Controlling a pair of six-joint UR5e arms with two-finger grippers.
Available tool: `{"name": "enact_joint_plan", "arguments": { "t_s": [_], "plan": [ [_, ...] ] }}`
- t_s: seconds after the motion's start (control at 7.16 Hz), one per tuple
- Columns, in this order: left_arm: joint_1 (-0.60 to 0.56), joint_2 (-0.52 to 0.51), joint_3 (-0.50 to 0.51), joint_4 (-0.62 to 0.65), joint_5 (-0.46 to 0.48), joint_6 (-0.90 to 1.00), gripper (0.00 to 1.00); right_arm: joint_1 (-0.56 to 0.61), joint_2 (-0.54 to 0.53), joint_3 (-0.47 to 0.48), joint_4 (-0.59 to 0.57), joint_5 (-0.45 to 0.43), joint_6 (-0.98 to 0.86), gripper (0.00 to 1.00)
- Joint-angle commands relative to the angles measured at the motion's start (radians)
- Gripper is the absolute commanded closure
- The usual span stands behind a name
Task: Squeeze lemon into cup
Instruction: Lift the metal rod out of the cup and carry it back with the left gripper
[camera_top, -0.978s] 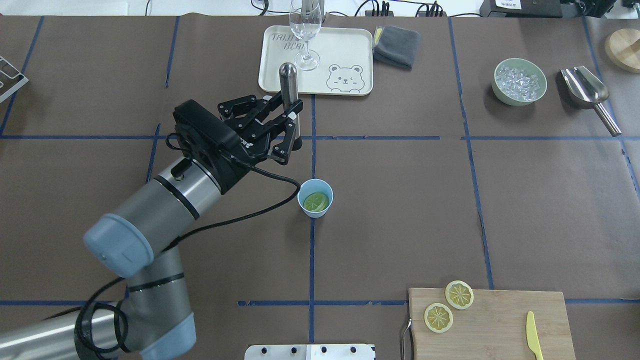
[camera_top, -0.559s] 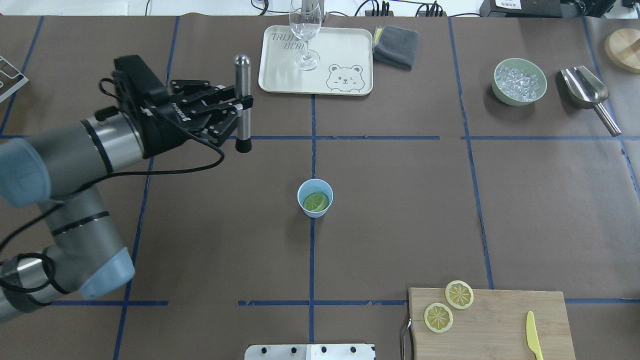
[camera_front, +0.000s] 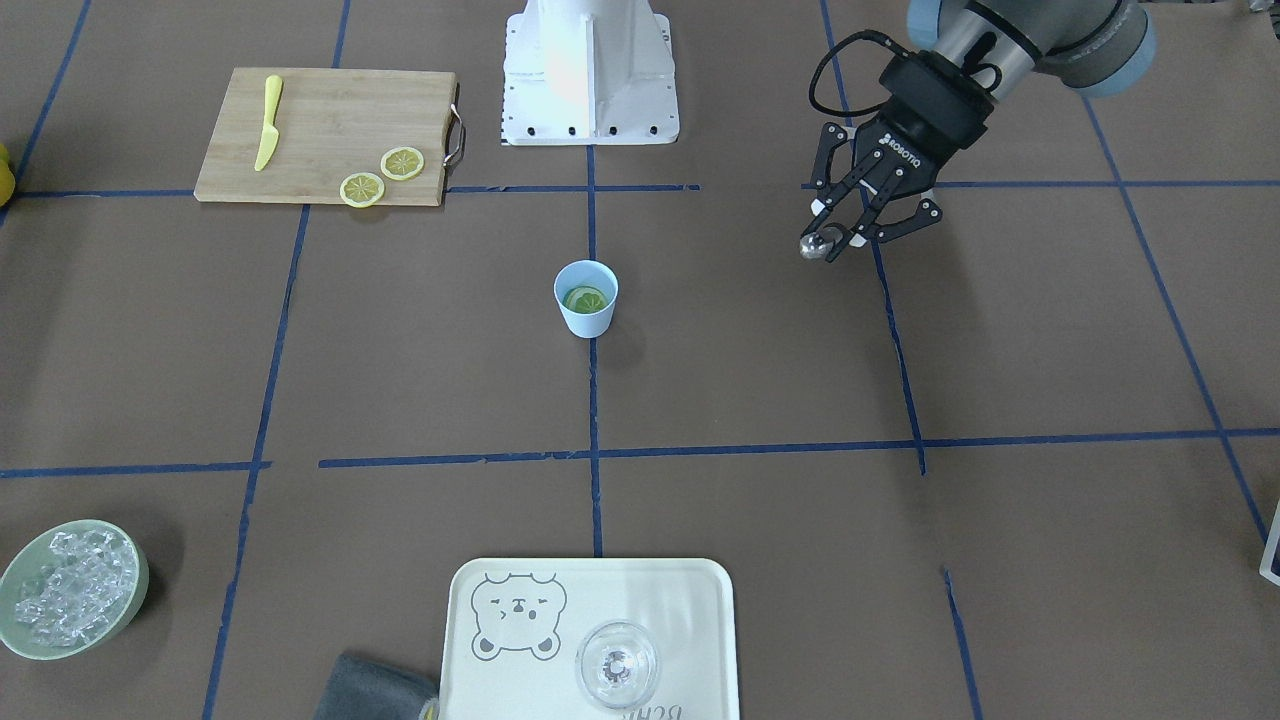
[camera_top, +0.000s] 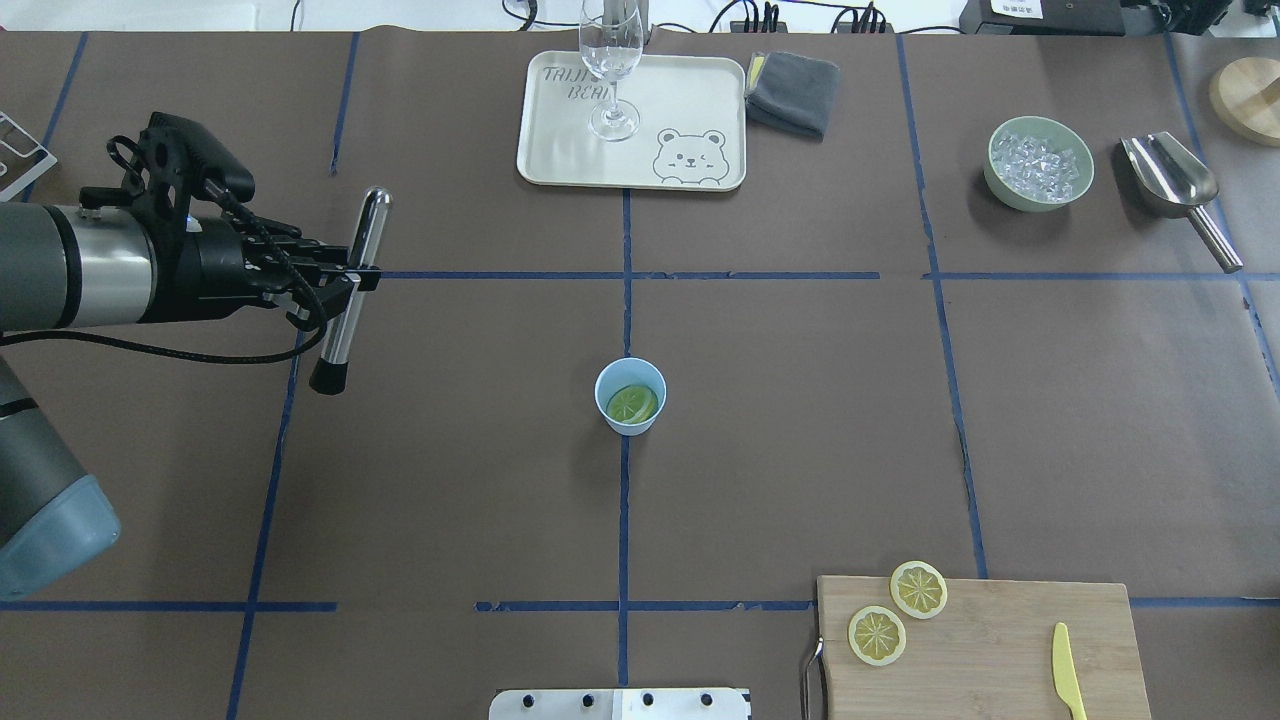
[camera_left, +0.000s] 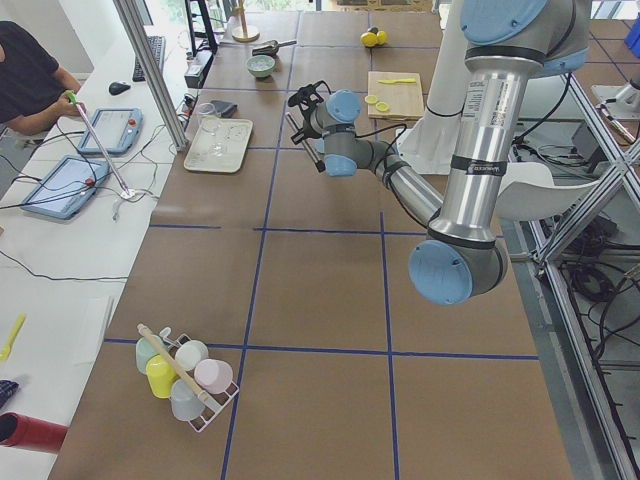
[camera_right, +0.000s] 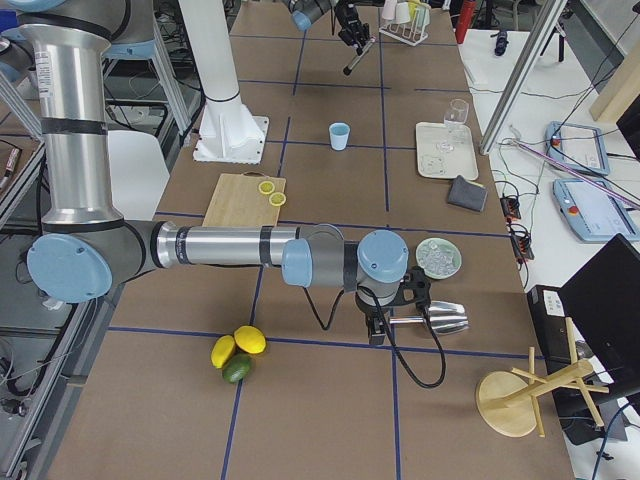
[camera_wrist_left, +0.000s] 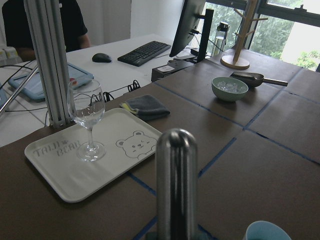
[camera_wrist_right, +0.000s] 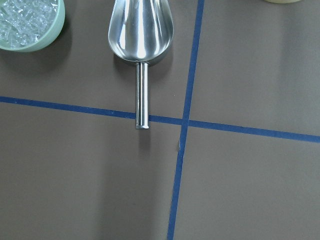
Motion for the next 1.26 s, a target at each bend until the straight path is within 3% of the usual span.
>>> {"name": "enact_joint_plan", "arguments": {
  "t_s": [0.0, 0.14, 0.56, 0.84, 1.12],
  "plan": [
    [-0.047, 0.002, -0.030, 0.251, -0.045, -0.063, 1.00, 0.003, -0.001, 0.009, 0.000, -0.001, -0.001, 0.00],
    [-0.097, -0.001, -0.034, 0.389, -0.076, -0.092, 1.00, 0.006, -0.001, 0.015, 0.000, -0.002, -0.001, 0.00],
    [-0.125, 0.013, -0.062, 0.649, -0.091, -0.181, 1.00, 0.019, -0.001, 0.037, 0.000, -0.004, 0.001, 0.00],
    [-0.119, 0.011, -0.025, 0.770, -0.098, -0.184, 1.00, 0.019, -0.002, 0.055, 0.000, -0.004, -0.001, 0.00],
    [-0.113, 0.002, 0.078, 0.791, -0.094, -0.172, 1.00, 0.019, -0.001, 0.058, 0.000, -0.004, -0.001, 0.00]
  ]
}}
